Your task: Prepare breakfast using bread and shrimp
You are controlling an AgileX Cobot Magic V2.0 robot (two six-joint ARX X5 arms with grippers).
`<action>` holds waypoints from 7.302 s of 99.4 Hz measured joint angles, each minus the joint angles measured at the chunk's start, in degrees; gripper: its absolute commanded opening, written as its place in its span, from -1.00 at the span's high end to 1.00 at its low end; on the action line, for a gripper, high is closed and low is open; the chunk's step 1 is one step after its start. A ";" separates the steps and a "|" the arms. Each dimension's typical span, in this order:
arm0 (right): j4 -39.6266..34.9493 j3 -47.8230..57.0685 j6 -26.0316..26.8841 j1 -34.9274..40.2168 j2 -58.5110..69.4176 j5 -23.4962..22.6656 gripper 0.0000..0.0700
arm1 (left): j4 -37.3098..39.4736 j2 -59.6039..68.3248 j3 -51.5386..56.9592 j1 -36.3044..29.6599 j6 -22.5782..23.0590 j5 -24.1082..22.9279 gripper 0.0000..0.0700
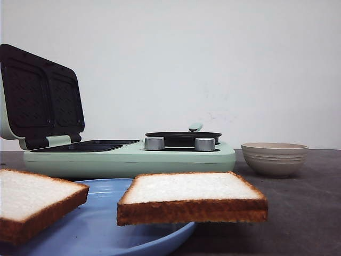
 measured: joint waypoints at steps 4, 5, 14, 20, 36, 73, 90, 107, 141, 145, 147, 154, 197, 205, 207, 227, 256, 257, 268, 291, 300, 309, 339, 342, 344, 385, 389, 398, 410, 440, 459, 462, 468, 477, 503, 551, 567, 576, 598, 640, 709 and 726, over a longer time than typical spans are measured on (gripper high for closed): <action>0.00 0.00 0.00 0.00 0.00 0.00 0.98 | 0.00 0.00 0.00 0.00 0.00 0.00 1.00; 0.00 0.00 0.00 0.00 0.00 0.00 0.98 | 0.00 0.00 0.00 0.00 0.00 0.00 1.00; 0.00 0.00 0.00 0.00 0.00 0.00 0.98 | -0.02 0.00 0.00 0.00 0.00 0.00 1.00; 0.00 0.00 0.00 0.00 0.00 0.00 0.98 | 0.00 0.00 0.00 0.00 0.00 0.00 1.00; 0.00 0.00 0.00 0.00 0.00 0.00 0.98 | 0.00 0.00 0.00 0.00 0.00 0.00 1.00; 0.00 0.00 0.00 0.00 0.00 0.00 0.98 | 0.00 0.00 0.00 0.00 0.00 0.00 1.00; 0.00 0.00 -0.02 0.00 0.00 0.00 0.98 | 0.00 0.00 0.00 0.00 0.00 0.00 1.00; 0.00 0.00 0.00 0.00 0.00 0.00 0.98 | 0.00 0.00 0.00 0.00 0.00 0.00 1.00; 0.00 0.00 0.00 0.00 0.00 0.00 0.98 | 0.00 0.00 0.00 0.00 0.00 0.00 1.00; 0.00 0.00 0.00 0.00 0.00 0.00 0.98 | 0.00 0.00 0.00 0.00 0.00 0.00 1.00; 0.00 0.00 0.00 0.00 0.00 0.00 0.98 | 0.00 0.00 0.00 0.00 0.00 0.00 1.00; 0.00 0.00 0.00 0.00 0.00 0.00 0.98 | 0.00 0.00 0.00 0.00 0.00 0.00 1.00; 0.00 0.00 -0.02 0.00 0.00 0.00 0.98 | 0.00 0.00 0.00 0.00 0.00 0.00 1.00; 0.00 0.00 0.00 0.00 0.00 0.00 0.98 | 0.00 0.00 0.00 0.00 0.00 0.00 1.00; 0.00 0.00 0.00 0.00 0.00 0.00 0.98 | 0.00 0.00 0.00 0.00 0.00 0.00 1.00; 0.00 0.00 0.00 0.00 0.00 0.00 0.98 | 0.00 0.00 0.00 0.00 0.00 0.00 1.00; 0.02 0.00 0.00 0.00 0.00 0.00 0.98 | 0.00 0.00 0.00 0.00 -0.02 0.00 1.00; 0.02 0.00 0.02 0.00 0.00 -0.02 0.98 | 0.00 0.00 0.00 0.00 -0.02 0.00 1.00; 0.02 0.00 0.24 0.00 0.00 0.00 0.98 | 0.00 0.00 0.00 0.00 -0.02 0.00 1.00; 0.61 0.00 2.60 0.00 0.00 -0.04 0.98 | 0.00 0.00 0.00 0.00 -0.44 0.00 1.00; 1.29 0.00 3.91 0.00 0.00 -0.04 0.98 | 0.00 0.00 0.00 0.00 -0.44 0.00 1.00; 1.70 0.00 4.85 0.00 0.00 -0.04 0.98 | 0.00 0.00 0.00 0.00 -0.44 0.00 1.00; 1.90 0.00 10.78 0.00 0.00 0.31 0.99 | 0.00 0.00 0.00 0.00 -0.61 0.00 1.00; 1.90 0.00 11.43 0.00 0.00 0.46 0.99 | 0.00 0.00 0.00 0.00 -1.01 0.00 1.00; 1.88 0.00 11.87 0.00 0.00 0.48 0.99 | 0.00 0.00 0.00 0.00 -1.42 0.00 1.00; -4.17 4.68 18.05 0.00 0.66 5.16 0.99 | -2.67 0.42 1.25 0.00 -5.88 0.02 0.99; -4.68 5.99 18.80 0.00 1.25 5.79 0.99 | -3.93 0.92 2.03 0.00 -6.14 0.02 0.99; -5.90 8.50 20.37 0.00 3.78 6.32 0.99 | -5.55 2.80 4.66 0.00 -6.80 0.02 0.99; -7.58 12.13 21.75 0.00 9.03 6.40 0.99 | -5.57 6.03 8.81 0.00 -7.65 1.16 0.99; -16.17 27.02 22.58 0.00 25.73 5.55 0.99 | -12.83 20.52 22.88 0.00 -8.87 6.47 0.99; -21.40 33.22 22.12 0.00 32.44 0.57 0.99 | -18.64 29.77 29.64 0.00 -11.13 17.79 0.99; -21.73 33.64 22.03 0.00 32.74 -0.02 0.99 | -18.49 30.62 29.88 0.00 -11.72 19.80 0.99; -21.70 33.90 21.81 0.00 32.81 -1.07 0.99 | -18.38 32.20 29.92 0.00 -13.18 24.85 0.98; -22.58 33.92 21.59 0.00 32.76 -1.33 0.99 | -19.87 34.56 29.92 -0.07 -14.53 29.00 0.76; -24.61 33.92 21.35 0.00 32.76 -2.21 0.99 | -27.17 41.38 29.92 -1.88 -15.47 29.24 0.18; -24.57 33.92 21.35 0.00 32.76 -2.73 0.99 | -23.67 43.19 19.28 -8.13 -19.91 30.71 0.07; -24.57 33.90 21.33 0.00 32.76 -3.08 0.99 | -22.67 43.19 18.29 -8.15 -20.94 30.73 0.07; -24.57 33.92 21.33 0.00 32.76 -3.08 0.99 | -21.29 43.19 18.29 -8.15 -21.24 30.97 0.07; -24.57 33.90 21.31 0.00 32.76 -3.08 0.99 | -20.94 43.19 18.29 -8.33 -21.38 31.19 0.07; -24.55 33.92 21.18 0.00 32.76 -3.98 0.99 | -20.46 43.19 18.29 -10.38 -21.51 32.46 0.57; -24.57 33.92 21.18 0.00 32.76 -4.11 0.99 | -10.97 43.17 18.43 -10.38 -25.07 34.73 0.99; -24.57 33.90 21.18 0.00 32.76 -4.11 0.99 | -11.10 43.17 21.73 -10.40 -25.86 34.71 0.99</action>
